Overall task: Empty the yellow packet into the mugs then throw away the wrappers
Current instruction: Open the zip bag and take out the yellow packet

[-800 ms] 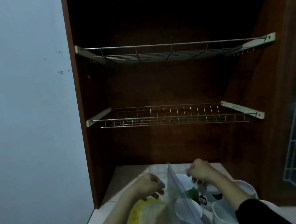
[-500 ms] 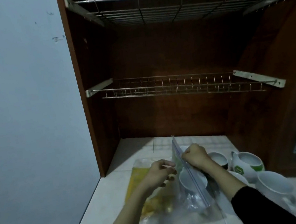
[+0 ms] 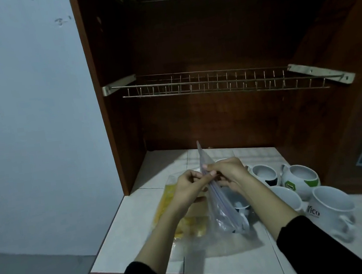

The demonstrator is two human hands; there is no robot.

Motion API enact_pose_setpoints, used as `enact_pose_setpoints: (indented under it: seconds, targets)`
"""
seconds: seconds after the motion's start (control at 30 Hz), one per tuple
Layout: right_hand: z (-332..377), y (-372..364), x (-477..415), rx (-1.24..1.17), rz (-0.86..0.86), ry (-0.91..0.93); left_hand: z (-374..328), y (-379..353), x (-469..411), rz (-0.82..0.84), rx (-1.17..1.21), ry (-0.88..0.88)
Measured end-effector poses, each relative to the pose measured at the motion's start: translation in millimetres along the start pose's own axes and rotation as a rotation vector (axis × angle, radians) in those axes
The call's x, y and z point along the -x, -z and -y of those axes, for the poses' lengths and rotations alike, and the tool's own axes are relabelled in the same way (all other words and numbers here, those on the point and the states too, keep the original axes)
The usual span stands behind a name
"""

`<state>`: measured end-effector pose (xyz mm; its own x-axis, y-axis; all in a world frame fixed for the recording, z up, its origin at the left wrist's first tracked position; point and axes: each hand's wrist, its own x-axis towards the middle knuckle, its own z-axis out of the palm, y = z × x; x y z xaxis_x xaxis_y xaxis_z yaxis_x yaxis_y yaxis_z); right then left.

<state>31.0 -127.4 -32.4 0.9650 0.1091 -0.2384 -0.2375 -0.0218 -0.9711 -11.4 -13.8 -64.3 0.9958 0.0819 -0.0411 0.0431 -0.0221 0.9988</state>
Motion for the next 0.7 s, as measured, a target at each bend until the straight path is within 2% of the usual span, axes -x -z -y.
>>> enact_pose_setpoints:
  seconds: [0.17,0.33,0.47,0.57,0.7]
  targets:
    - [-3.6,-4.9,2.2,-0.019,0.022,0.044,-2.9,6.3,-2.7,-0.092,0.041,-0.014]
    - [-9.8,-9.5,1.6,-0.001,0.001,0.058,-0.7,8.1,-2.5,-0.273,-0.006,-0.07]
    - [-11.3,-15.5,5.9,-0.04,-0.021,0.06,0.8,10.2,0.1,-0.299,0.01,-0.092]
    - [-16.2,-21.0,7.8,-0.049,-0.075,0.094,2.5,10.8,-0.4,-0.381,0.003,-0.087]
    - [-23.7,-21.7,4.6,-0.019,-0.164,0.148,4.1,16.5,1.2,-0.497,0.126,-0.047]
